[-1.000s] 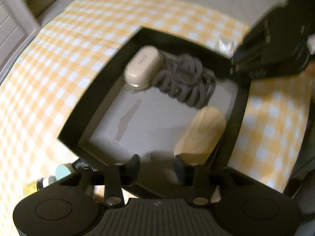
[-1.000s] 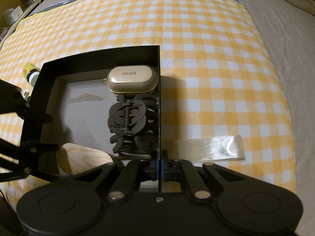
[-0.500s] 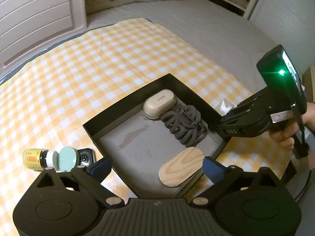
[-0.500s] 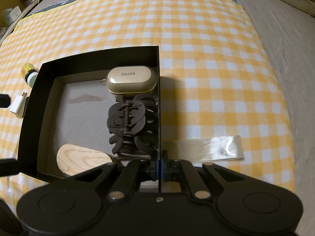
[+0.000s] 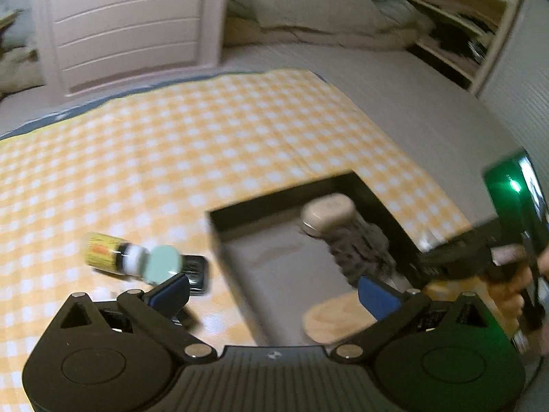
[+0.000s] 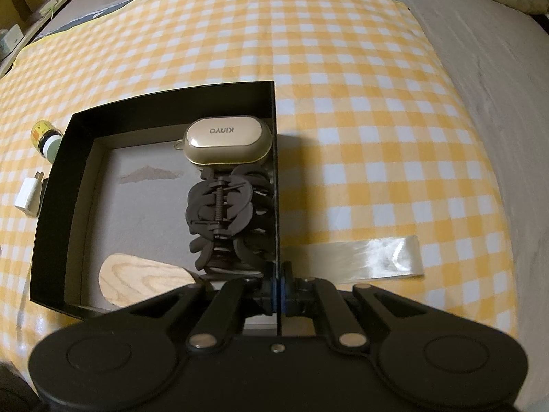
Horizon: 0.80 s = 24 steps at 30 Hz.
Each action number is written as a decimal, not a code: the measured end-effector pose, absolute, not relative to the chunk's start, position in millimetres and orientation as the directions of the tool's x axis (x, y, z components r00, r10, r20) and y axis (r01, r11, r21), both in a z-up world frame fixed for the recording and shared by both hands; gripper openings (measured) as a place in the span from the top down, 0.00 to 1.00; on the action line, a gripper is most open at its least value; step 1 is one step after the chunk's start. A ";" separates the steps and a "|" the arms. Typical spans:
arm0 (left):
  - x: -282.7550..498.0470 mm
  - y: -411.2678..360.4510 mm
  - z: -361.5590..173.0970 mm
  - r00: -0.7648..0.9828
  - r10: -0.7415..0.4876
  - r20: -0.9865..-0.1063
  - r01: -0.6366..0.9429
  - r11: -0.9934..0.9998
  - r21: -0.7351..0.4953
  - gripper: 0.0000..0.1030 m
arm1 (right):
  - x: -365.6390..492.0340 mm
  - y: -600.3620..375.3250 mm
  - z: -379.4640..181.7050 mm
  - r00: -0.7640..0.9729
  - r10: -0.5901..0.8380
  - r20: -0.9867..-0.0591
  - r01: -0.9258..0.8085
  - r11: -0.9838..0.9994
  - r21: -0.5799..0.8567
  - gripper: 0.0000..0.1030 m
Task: Organize rigid objects
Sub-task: 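Move the left tool back and grasp the white USB charger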
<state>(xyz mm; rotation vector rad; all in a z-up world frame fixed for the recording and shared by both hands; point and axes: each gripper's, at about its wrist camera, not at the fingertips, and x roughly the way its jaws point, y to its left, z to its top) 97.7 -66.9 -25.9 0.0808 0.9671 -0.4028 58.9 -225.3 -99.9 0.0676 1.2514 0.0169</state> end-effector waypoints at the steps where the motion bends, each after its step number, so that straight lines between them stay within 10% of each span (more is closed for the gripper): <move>1: 99.5 -60.0 -25.6 0.508 -0.290 -0.811 0.347 0.931 -0.115 0.00 | 57.8 -225.1 -100.0 0.313 0.051 -0.948 0.026 0.998 0.062 0.97; 24: 151.3 49.2 -102.8 0.399 -0.081 -0.913 0.060 0.996 -0.063 0.32 | 53.2 -223.3 -98.0 0.300 0.063 -0.952 0.023 0.997 0.073 0.97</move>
